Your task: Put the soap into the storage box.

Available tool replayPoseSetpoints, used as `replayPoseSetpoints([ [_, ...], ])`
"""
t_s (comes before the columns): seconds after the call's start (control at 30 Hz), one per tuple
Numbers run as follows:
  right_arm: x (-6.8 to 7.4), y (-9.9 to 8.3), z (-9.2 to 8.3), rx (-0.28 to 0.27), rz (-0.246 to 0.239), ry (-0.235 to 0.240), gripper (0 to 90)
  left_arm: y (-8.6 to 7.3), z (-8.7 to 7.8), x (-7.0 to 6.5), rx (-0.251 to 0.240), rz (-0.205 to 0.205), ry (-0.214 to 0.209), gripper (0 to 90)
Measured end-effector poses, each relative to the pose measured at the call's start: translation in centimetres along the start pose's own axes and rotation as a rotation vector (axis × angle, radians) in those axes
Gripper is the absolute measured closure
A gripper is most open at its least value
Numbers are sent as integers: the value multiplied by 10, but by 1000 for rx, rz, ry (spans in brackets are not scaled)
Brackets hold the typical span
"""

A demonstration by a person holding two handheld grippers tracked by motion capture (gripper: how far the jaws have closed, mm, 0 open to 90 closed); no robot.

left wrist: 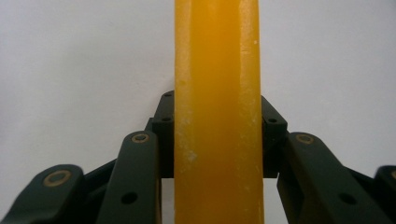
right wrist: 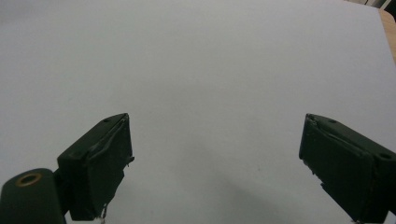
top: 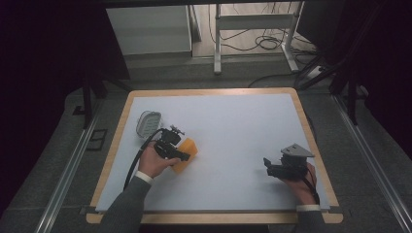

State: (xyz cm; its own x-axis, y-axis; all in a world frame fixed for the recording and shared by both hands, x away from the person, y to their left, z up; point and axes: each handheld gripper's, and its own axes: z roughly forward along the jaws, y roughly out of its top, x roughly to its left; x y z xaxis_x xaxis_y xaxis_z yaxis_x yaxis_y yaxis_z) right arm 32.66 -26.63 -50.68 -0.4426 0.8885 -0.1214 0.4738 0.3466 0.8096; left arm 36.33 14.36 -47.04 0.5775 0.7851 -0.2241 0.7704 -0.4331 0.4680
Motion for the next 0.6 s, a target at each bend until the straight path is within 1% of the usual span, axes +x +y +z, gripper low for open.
replayPoseSetpoints([
  [0.03, 0, 0, 0, -1, 0, 0, 94, 0, -4, 4, -6, -10, -1, 609],
  [0.1, 0, 0, 0, -6, -1, -5, 95, 0, -9, 8, -12, -16, 12, 609],
  [0.13, 0, 0, 0, -6, -1, -5, 95, 0, -9, 8, -12, -16, 12, 609],
  [0.17, 0, 0, -1, -9, -1, -9, 95, 1, -12, 11, -13, -21, 13, 609],
  [0.27, -1, 0, -2, -15, 3, -14, 95, 2, -21, 22, -24, -43, 4, 609],
  [0.3, -1, 0, -2, -15, 3, -14, 95, 2, -21, 22, -24, -43, 4, 609],
  [0.4, -2, 0, -1, -15, 5, -17, 95, 3, -26, 31, -23, -56, 20, 609],
  [0.5, -2, 0, -1, -14, 4, -17, 95, 2, -28, 33, -27, -64, 27, 609],
  [0.6, -2, -1, -1, -13, 1, -18, 95, 2, -31, 37, -35, -72, 21, 609],
])
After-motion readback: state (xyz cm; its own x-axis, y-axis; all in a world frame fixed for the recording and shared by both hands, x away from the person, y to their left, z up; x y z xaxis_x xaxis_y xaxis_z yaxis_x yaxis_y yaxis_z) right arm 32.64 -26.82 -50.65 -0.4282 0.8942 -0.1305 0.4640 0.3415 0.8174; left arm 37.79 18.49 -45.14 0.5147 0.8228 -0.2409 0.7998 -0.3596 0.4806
